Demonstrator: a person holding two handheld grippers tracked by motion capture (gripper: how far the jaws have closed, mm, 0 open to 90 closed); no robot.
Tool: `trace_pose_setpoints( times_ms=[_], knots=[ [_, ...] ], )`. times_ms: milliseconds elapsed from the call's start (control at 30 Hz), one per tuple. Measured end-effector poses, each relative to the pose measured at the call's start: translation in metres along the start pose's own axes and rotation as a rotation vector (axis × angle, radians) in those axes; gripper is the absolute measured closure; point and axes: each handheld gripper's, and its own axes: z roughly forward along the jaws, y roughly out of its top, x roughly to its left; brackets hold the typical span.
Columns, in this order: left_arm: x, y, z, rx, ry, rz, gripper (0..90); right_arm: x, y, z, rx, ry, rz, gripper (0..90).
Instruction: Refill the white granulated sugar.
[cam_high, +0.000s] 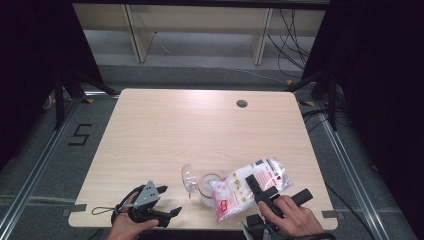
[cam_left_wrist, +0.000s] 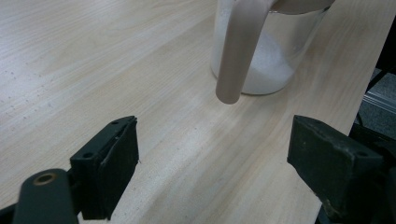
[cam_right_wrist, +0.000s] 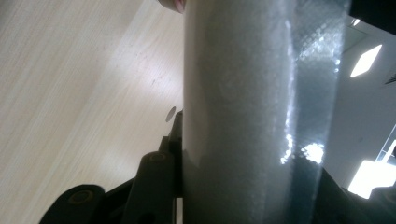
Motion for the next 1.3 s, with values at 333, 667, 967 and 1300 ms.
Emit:
trace_pose_setpoints(
  times_ms=[333, 667, 967, 1300],
  knots=[
    [0.0001, 0.0000, 0.0000, 0.001, -0.001, 0.001, 16.0, -0.0016, -0.0005, 0.0001, -0.004, -0.004, -0.036, 68.4],
    [0.0000, 0.0000, -0.0002, -0.001, 0.003, 0.001, 16.0, -0.0023, 0.0000, -0.0007, -0.002, 0.001, -0.054, 68.7],
    [-0.0001, 0.0000, -0.0001, 0.000, 0.002, 0.001, 16.0, -0.0018, 0.0007, -0.0004, -0.001, 0.000, -0.051, 68.9],
    [0.0002, 0.0001, -0.0004, 0.004, 0.005, 0.006, 16.0, -0.0017, 0.0011, -0.0006, -0.003, 0.003, -0.041, 69.1]
  ],
)
